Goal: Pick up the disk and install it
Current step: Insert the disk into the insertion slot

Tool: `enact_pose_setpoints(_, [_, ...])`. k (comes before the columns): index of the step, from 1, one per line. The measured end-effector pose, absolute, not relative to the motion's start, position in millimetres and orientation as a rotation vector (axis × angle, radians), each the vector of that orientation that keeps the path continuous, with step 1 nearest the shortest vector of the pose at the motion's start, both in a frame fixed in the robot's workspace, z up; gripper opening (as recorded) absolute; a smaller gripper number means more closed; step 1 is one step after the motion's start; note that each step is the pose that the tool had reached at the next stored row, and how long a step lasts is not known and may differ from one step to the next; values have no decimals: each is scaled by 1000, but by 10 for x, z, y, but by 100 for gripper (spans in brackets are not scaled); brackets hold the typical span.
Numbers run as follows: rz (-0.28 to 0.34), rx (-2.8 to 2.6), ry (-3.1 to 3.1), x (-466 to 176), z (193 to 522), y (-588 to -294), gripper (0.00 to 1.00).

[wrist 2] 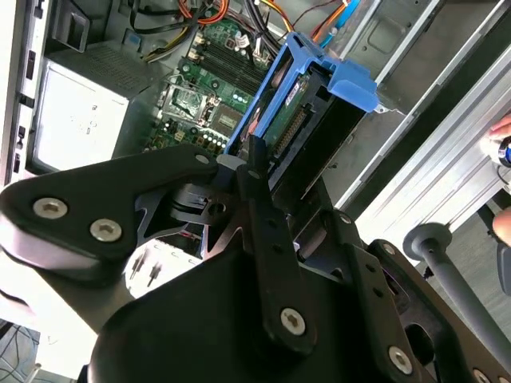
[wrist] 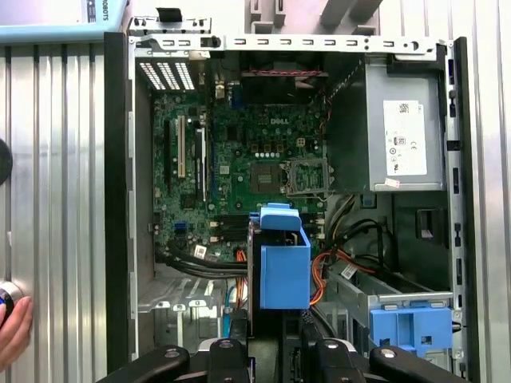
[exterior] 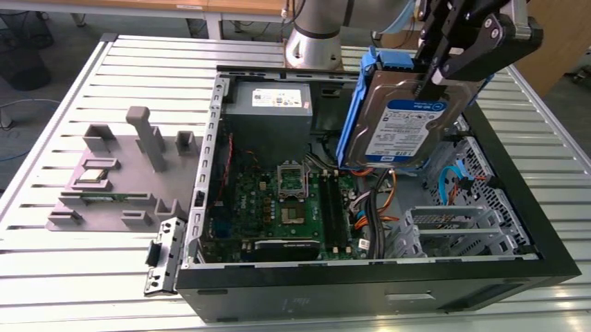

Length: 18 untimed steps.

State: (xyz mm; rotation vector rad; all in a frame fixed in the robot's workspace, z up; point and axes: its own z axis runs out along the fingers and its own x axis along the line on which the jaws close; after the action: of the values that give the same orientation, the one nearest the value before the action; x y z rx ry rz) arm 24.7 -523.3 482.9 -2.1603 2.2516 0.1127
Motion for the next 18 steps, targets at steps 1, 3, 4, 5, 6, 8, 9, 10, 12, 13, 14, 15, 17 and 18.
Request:
enact_pose_setpoints(1, [112,-2160,2252,247,4830,-5233,35])
enact_pose_setpoints(3, [112,-2160,2251,247,4830,-5233,35])
enact_pose_setpoints(4, [112,-2160,2251,247,4829,-5233,35])
enact_pose_setpoints(5, [112,-2160,2251,246,4830,-5233,35])
enact_pose_setpoints(6, [112,-2160,2251,246,4829,-5233,35])
enact_pose_setpoints(8, [108,-2159,2249,246,4827,-5233,35])
enact_pose_setpoints(9, [105,-2157,2248,246,4825,-5234,35])
enact_pose_setpoints(10, [104,-2157,2247,246,4824,-5234,35])
enact_pose_setpoints(12, [103,-2157,2247,246,4824,-5234,35])
enact_pose_setpoints(13, [103,-2157,2247,246,4824,-5234,35])
enact_pose_setpoints(14, [103,-2157,2247,246,4824,-5234,35])
enact_pose_setpoints(15, [103,-2157,2247,246,4824,-5234,35])
enact_pose_setpoints(17, [103,-2157,2247,246,4824,-5234,35])
enact_pose_setpoints(18, [103,-2157,2247,246,4824,-5234,35])
